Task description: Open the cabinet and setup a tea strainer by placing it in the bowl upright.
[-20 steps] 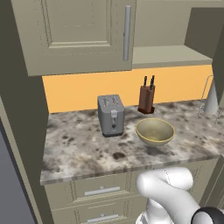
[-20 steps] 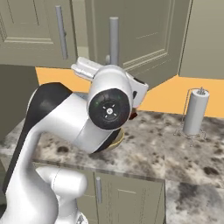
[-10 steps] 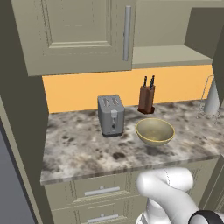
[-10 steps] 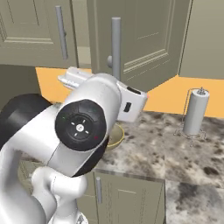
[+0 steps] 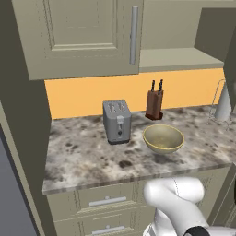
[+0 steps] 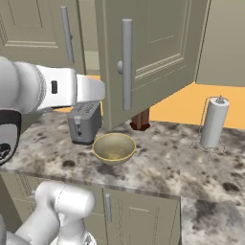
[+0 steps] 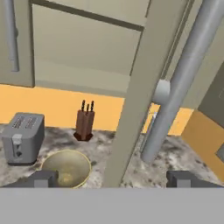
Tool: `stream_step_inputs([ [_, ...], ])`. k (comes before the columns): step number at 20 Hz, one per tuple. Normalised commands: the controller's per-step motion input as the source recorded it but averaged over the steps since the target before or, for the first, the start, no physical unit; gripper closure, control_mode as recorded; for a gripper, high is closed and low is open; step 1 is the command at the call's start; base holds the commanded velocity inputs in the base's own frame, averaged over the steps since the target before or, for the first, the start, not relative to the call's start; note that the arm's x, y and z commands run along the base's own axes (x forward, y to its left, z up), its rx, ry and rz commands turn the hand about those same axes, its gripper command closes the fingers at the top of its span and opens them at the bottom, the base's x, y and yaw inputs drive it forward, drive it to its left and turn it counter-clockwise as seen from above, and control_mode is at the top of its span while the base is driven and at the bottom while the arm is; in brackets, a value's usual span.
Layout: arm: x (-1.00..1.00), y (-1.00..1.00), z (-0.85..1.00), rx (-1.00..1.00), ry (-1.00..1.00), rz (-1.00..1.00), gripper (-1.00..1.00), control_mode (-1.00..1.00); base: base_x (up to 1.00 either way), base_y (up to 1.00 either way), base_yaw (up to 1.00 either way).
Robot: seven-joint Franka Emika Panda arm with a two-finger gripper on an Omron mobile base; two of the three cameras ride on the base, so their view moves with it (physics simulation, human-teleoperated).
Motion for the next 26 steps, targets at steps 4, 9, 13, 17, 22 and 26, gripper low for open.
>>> stream_step_inputs([
  [4,0.29,0.76,-0.11,-0.39,0.53,-0.16,-1.0,-1.0,0.0,0.0,0.0],
  [9,0.7,0.18,-0.61,-0.46,0.39,-0.09,-1.0,-1.0,0.0,0.0,0.0],
  [13,0.74,-0.08,-0.43,-0.48,0.29,-0.09,-1.0,-1.0,0.0,0.0,0.0],
  [17,0.3,-0.44,-0.4,-0.29,0.09,-0.01,-1.0,-1.0,0.0,0.0,0.0],
  [22,0.17,-0.75,-0.13,-0.03,0.2,0.0,-1.0,-1.0,0.0,0.0,0.0],
  [26,0.09,-0.56,-0.01,-0.04,0.23,0.0,-1.0,-1.0,0.0,0.0,0.0],
])
